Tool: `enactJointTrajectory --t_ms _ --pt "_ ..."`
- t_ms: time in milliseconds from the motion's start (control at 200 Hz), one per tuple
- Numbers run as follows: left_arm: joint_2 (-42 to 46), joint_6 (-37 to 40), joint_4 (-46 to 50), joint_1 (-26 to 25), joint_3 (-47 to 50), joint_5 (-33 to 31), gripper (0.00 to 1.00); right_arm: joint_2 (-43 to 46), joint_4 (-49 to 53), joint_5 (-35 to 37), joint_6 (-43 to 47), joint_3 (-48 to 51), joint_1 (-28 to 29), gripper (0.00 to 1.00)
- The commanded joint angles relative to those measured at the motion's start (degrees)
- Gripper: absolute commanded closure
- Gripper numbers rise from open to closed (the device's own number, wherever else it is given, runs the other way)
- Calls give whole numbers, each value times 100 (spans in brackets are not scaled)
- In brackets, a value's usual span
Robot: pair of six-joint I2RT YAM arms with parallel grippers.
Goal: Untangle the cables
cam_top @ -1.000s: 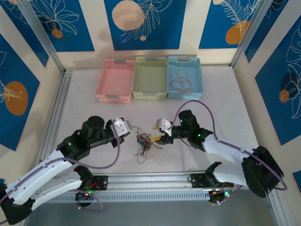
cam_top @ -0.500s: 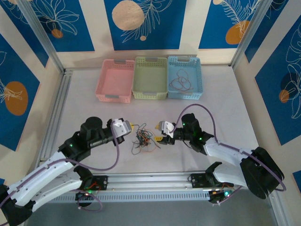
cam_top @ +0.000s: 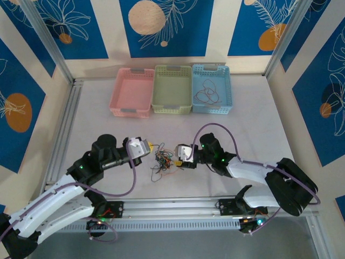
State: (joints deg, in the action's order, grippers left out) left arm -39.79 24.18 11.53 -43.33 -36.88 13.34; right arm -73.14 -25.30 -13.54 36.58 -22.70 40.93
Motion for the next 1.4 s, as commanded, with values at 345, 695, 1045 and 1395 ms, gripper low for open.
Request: enactJointTrajectory --t_ms 345,695,1045,1395 --pt "48 4 -145 81 12 249 100 -298 -699 -78 90 -28 52 60" --pt "61 -31 -119 85 5 289 100 -521 -717 -145 36 -134 129 68" --pt "70 -71 -72 83 -12 319 100 -480 -985 -9 -69 -25 100 87" --pt "344 -49 -59 87 -6 -527 100 -268 -1098 392 -278 135 -113 100"
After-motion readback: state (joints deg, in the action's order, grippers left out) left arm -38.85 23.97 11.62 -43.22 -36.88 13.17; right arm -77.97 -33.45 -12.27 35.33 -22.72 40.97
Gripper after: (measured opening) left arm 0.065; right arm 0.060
